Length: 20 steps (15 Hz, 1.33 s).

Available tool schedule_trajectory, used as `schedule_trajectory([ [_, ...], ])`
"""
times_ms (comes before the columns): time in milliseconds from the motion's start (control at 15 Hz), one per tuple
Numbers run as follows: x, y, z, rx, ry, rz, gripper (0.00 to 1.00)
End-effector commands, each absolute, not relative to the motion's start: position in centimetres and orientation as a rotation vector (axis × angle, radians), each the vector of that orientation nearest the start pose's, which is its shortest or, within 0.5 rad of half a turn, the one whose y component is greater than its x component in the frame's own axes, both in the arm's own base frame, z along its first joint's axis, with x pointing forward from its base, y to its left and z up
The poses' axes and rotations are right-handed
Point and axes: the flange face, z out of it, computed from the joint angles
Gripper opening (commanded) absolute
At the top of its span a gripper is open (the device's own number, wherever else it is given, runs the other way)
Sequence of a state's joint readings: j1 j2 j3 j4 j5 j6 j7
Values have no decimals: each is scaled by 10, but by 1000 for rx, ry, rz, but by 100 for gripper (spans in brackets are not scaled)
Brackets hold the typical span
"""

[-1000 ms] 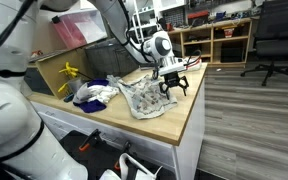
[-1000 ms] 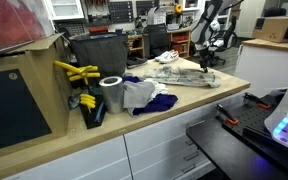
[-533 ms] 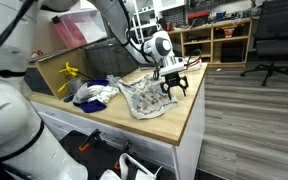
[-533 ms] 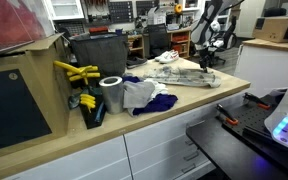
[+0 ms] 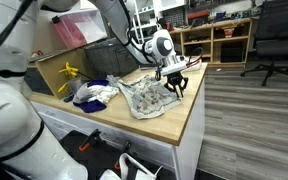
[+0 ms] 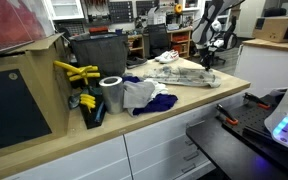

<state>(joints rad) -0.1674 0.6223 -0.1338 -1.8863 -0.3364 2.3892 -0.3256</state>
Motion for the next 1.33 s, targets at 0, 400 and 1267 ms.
schedule_trajectory([
  [0,592,-187,172,-3348,-492,309,0],
  [400,602,-193,182,-3372,-471,258,0],
  [1267,664,-238,247,-3548,-211,-136,0],
])
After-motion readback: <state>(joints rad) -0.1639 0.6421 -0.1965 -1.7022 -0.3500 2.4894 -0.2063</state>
